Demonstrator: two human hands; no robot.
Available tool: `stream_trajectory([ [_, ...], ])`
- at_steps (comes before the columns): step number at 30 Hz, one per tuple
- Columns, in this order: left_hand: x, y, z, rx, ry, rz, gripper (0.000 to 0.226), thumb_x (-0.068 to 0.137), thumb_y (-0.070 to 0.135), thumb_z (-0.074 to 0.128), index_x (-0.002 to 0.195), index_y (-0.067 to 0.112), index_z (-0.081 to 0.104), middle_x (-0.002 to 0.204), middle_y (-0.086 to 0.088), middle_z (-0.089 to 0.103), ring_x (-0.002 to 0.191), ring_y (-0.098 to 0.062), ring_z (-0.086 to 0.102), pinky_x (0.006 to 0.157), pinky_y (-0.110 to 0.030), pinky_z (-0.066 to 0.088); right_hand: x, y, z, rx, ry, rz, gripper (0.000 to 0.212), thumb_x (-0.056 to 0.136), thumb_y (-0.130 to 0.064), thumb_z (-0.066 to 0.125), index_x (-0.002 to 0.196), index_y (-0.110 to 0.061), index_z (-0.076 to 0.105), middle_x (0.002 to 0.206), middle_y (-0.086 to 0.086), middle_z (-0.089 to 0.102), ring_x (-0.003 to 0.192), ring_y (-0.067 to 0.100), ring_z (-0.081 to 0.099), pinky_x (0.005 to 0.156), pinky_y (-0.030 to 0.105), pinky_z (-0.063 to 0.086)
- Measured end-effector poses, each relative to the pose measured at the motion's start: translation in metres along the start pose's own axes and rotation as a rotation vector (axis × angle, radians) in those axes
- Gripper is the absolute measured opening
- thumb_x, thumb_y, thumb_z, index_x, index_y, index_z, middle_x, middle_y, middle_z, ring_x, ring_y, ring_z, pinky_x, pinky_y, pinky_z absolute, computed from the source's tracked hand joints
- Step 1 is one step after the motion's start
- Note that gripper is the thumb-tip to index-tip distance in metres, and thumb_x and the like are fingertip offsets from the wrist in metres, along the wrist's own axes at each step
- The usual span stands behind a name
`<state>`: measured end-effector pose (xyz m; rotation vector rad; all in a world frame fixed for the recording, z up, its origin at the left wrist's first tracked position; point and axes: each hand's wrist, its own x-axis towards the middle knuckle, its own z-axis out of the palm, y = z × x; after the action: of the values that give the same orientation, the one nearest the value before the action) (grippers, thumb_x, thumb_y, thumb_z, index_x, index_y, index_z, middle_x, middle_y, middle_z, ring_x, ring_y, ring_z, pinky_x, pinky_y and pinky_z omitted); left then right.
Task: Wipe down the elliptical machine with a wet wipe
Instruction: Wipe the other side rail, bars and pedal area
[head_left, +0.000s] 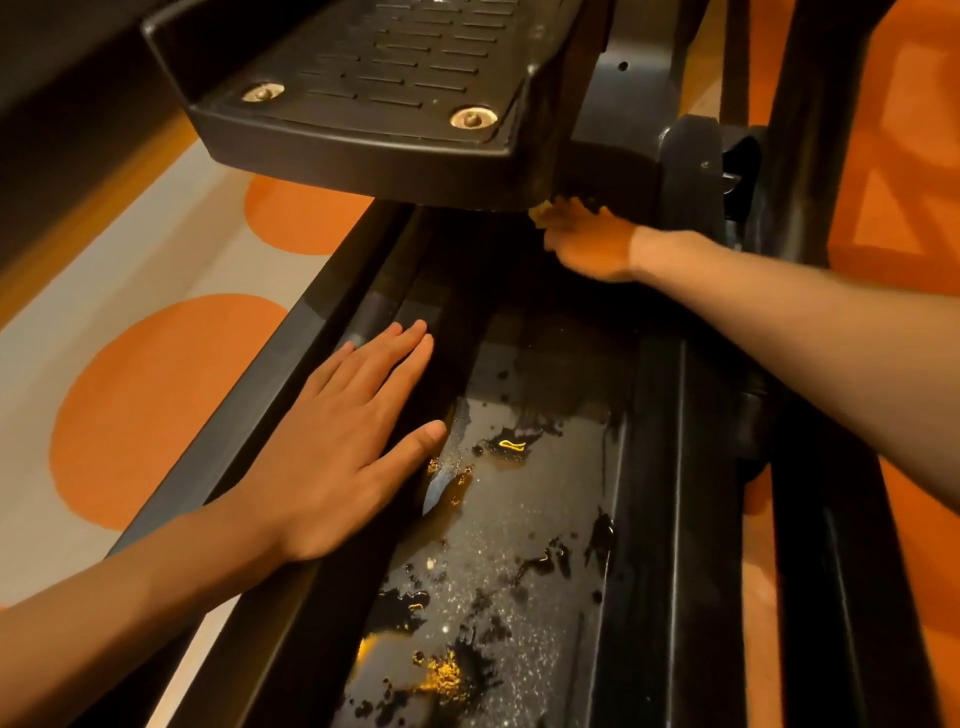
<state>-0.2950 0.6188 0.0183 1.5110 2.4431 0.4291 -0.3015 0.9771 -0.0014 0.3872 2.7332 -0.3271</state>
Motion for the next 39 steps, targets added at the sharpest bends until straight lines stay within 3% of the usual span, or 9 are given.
stream_trajectory([
  [4, 0.0, 0.001, 0.0, -0.005, 0.008, -0.012, 0.078, 0.1, 0.073, 0.009, 0.166, 0.03, 0.006, 0.173, 0.017, -0.001, 0.157, 0.003, -0.009, 0.127, -0.026, -0.009, 0.037, 0.018, -0.003, -0.034, 0.049, 0.003, 0.057, 0.11, -0.024, 0.028, 0.164, -0.017, 0.011, 0.172, 0.012, -0.006, 0.158, 0.032, -0.008, 0.123, 0.059, -0.004],
  [7, 0.0, 0.001, 0.0, -0.01, 0.002, -0.018, 0.077, 0.101, 0.071, 0.01, 0.166, 0.03, 0.006, 0.173, 0.018, -0.001, 0.157, 0.003, -0.009, 0.128, -0.027, -0.008, 0.038, 0.01, 0.001, -0.039, 0.087, -0.002, 0.059, 0.11, -0.029, 0.028, 0.164, -0.013, 0.012, 0.172, 0.012, -0.005, 0.158, 0.034, -0.006, 0.124, 0.054, -0.001],
  [11, -0.001, -0.001, -0.001, -0.02, 0.004, -0.014, 0.073, 0.103, 0.067, 0.013, 0.165, 0.03, 0.008, 0.173, 0.018, 0.001, 0.157, 0.003, -0.007, 0.127, -0.025, -0.008, -0.014, -0.03, 0.02, -0.014, 0.033, -0.104, 0.064, 0.111, -0.036, 0.026, 0.164, -0.014, -0.001, 0.172, 0.005, -0.009, 0.158, 0.024, -0.005, 0.126, 0.037, 0.0],
  [18, -0.001, -0.001, 0.0, -0.009, 0.007, 0.007, 0.07, 0.105, 0.064, 0.018, 0.166, 0.03, 0.009, 0.172, 0.021, 0.001, 0.158, 0.0, -0.004, 0.127, -0.027, -0.005, -0.097, -0.065, 0.054, -0.019, -0.026, -0.311, 0.067, 0.109, -0.044, 0.024, 0.164, -0.017, -0.005, 0.172, 0.002, -0.008, 0.157, 0.013, -0.009, 0.127, 0.031, -0.003],
  [21, -0.001, 0.0, 0.0, -0.009, -0.003, 0.001, 0.069, 0.105, 0.063, 0.019, 0.165, 0.03, 0.008, 0.173, 0.021, 0.001, 0.158, 0.0, -0.005, 0.128, -0.028, -0.004, -0.051, -0.033, 0.033, -0.025, -0.016, -0.194, 0.064, 0.11, -0.039, 0.023, 0.164, -0.02, -0.007, 0.172, 0.003, -0.008, 0.158, 0.017, -0.009, 0.127, 0.037, -0.004],
  [26, 0.0, 0.003, -0.001, -0.025, -0.012, -0.027, 0.07, 0.104, 0.064, 0.015, 0.165, 0.031, 0.006, 0.173, 0.02, 0.001, 0.157, 0.002, -0.007, 0.13, -0.032, -0.002, 0.022, 0.019, -0.004, -0.192, 0.017, -0.083, 0.051, 0.111, -0.024, 0.027, 0.161, -0.014, 0.025, 0.171, 0.013, -0.006, 0.157, 0.038, -0.006, 0.123, 0.061, 0.002],
  [29, 0.0, 0.003, -0.002, -0.019, -0.017, -0.03, 0.069, 0.104, 0.064, 0.013, 0.165, 0.031, 0.005, 0.173, 0.019, 0.0, 0.157, 0.003, -0.009, 0.129, -0.03, -0.004, 0.026, 0.009, -0.004, -0.107, 0.037, -0.032, 0.057, 0.111, -0.032, 0.026, 0.164, -0.016, 0.014, 0.172, 0.012, -0.006, 0.157, 0.039, -0.005, 0.125, 0.056, 0.004],
  [35, 0.0, -0.001, -0.001, -0.025, -0.016, -0.025, 0.071, 0.103, 0.065, 0.01, 0.164, 0.031, 0.006, 0.173, 0.018, 0.001, 0.156, 0.004, -0.01, 0.128, -0.028, -0.007, -0.099, -0.073, 0.05, 0.051, -0.034, -0.236, 0.069, 0.11, -0.043, 0.027, 0.164, -0.016, -0.006, 0.172, 0.004, -0.01, 0.157, 0.016, -0.011, 0.127, 0.031, -0.005],
  [39, 0.0, 0.0, 0.001, -0.013, -0.001, -0.021, 0.071, 0.103, 0.066, 0.01, 0.164, 0.03, 0.007, 0.173, 0.018, 0.001, 0.156, 0.004, -0.009, 0.128, -0.026, -0.007, -0.188, -0.11, 0.074, -0.019, -0.041, -0.443, 0.073, 0.107, -0.054, 0.02, 0.164, -0.016, -0.007, 0.171, 0.001, -0.012, 0.156, 0.011, -0.014, 0.127, 0.03, -0.008],
])
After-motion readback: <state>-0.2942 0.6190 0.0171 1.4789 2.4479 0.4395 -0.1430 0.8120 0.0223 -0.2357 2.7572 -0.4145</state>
